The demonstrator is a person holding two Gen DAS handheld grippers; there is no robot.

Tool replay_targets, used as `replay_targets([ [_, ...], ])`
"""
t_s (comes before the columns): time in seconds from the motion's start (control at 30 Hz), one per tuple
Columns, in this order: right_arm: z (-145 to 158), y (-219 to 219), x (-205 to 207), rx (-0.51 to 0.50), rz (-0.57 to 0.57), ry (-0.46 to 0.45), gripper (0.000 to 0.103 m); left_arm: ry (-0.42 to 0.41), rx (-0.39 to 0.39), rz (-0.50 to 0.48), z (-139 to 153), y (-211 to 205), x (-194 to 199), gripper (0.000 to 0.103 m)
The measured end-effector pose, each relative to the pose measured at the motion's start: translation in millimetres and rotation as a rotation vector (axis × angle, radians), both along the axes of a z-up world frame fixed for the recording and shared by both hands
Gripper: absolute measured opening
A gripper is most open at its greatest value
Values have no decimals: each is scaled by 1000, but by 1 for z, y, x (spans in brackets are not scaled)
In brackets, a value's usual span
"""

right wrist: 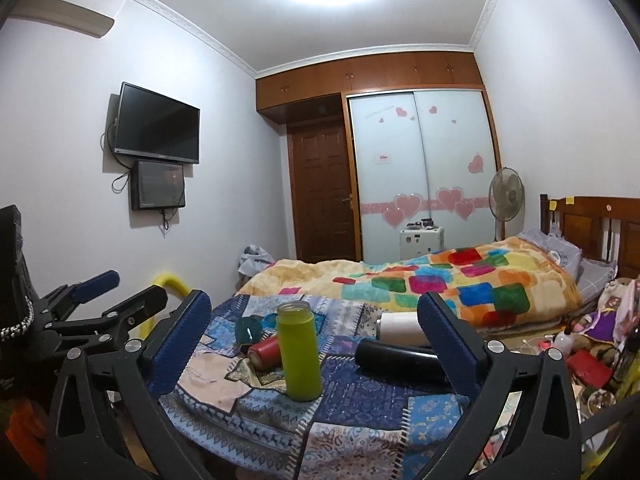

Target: Flip cup upright

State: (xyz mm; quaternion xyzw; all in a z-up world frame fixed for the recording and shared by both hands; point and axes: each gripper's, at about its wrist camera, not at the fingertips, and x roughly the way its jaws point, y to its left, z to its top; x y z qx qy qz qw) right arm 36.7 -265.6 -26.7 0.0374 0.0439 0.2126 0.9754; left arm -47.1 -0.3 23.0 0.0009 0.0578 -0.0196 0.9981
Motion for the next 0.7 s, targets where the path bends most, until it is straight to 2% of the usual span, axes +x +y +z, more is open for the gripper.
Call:
replay_targets([
  [0.23,-7,-4,3,4,-14,26,103,3,4,19,-3,-3,-2,103],
  [0.7,-6,-1,-2,-5,-13,20,103,11,3,22,-3,-2,-1,103],
])
